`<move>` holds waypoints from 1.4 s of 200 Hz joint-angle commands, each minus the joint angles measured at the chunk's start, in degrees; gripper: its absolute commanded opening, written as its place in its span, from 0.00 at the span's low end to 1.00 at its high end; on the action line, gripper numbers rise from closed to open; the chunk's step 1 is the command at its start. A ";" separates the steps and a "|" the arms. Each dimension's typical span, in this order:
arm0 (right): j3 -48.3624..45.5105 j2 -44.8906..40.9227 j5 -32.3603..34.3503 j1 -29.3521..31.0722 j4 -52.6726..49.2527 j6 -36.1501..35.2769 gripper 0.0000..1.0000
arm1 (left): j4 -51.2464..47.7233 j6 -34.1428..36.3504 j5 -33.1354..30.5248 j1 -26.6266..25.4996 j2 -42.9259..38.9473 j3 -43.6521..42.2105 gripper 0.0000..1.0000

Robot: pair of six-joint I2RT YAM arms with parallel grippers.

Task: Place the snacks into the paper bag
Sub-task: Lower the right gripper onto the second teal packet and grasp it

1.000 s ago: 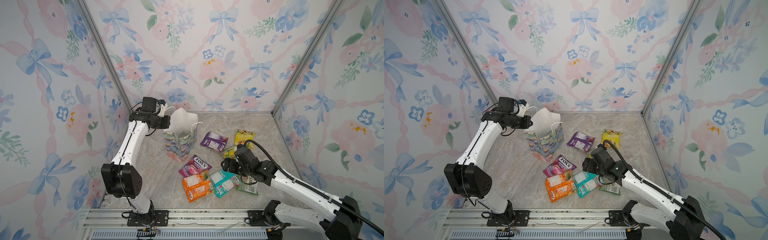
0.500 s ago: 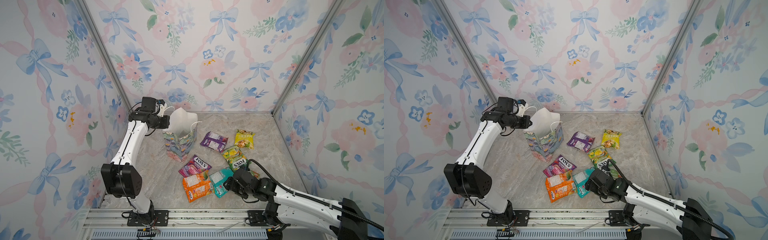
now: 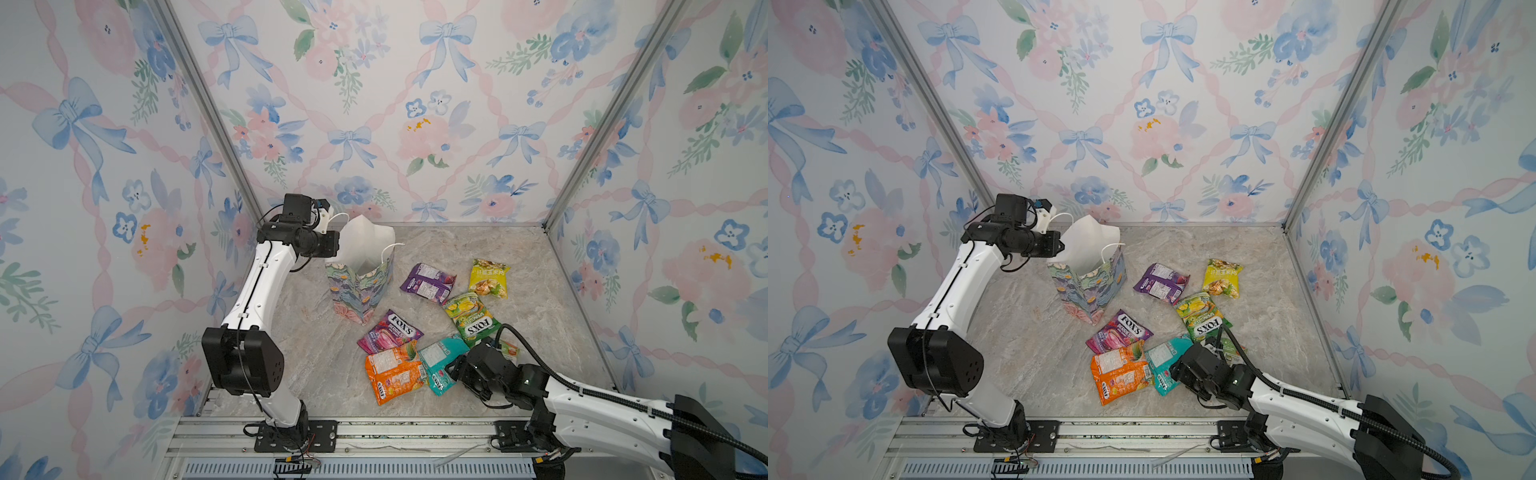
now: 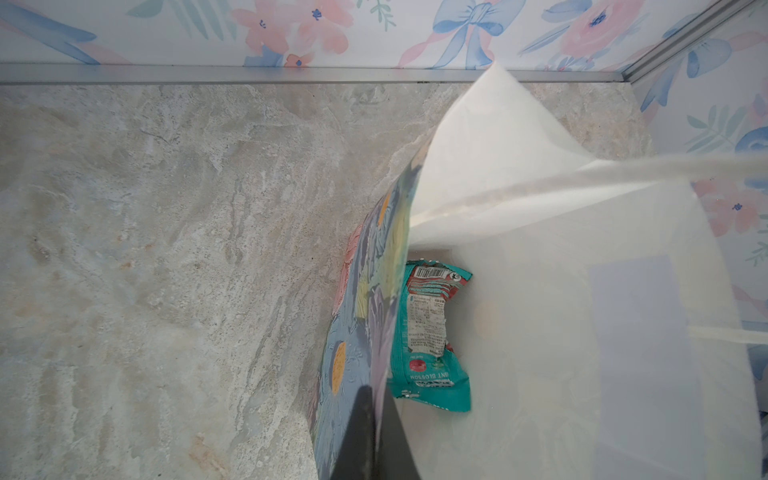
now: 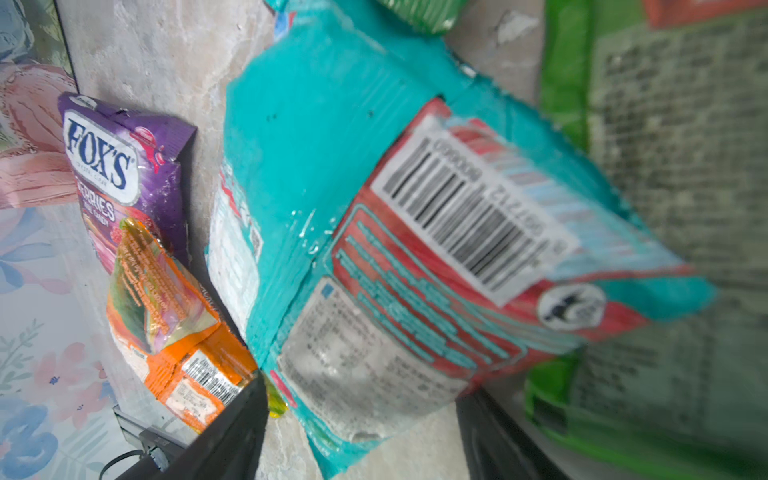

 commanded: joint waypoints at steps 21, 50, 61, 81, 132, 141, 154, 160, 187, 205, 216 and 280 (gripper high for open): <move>-2.21 2.18 1.10 -1.49 4.93 2.47 0.71 | -0.80 0.55 0.77 0.32 -0.33 0.21 0.00; -1.85 5.09 0.95 -1.72 7.15 2.42 0.68 | -0.82 0.54 1.00 0.34 -0.17 0.17 0.00; -1.74 6.04 0.91 -1.80 7.87 2.57 0.65 | -0.80 0.51 1.02 0.34 -0.18 0.17 0.00; -1.78 7.10 1.38 -1.98 8.78 2.62 0.53 | -0.80 0.51 1.07 0.35 -0.16 0.17 0.00; -0.22 7.66 2.16 -2.95 7.70 0.12 0.22 | -0.80 0.54 1.11 0.34 -0.37 0.19 0.00; 0.33 7.42 2.30 -2.99 6.98 -0.57 0.18 | -0.81 0.64 1.04 0.34 -0.50 0.06 0.00; 1.67 6.75 2.63 -3.04 4.95 -2.09 0.10 | -0.84 0.64 1.03 0.34 -0.57 -0.03 0.00; 2.46 6.34 2.98 -2.99 3.70 -3.06 0.07 | -0.80 0.60 1.03 0.34 -0.46 -0.05 0.00; 6.52 4.43 5.10 -2.95 -1.96 -7.36 0.00 | -0.80 0.64 1.20 0.34 -0.43 -0.07 0.00; 10.02 3.46 6.66 -2.95 -6.33 -10.61 0.00 | -0.80 0.64 1.04 0.34 -0.39 -0.09 0.00; 12.48 3.03 7.33 -2.95 -8.86 -12.71 0.00 | -0.82 0.64 1.12 0.39 -0.35 -0.05 0.00; 27.43 3.79 11.49 -2.86 -20.55 -25.07 0.00 | -0.80 0.63 1.24 0.34 -0.23 0.01 0.00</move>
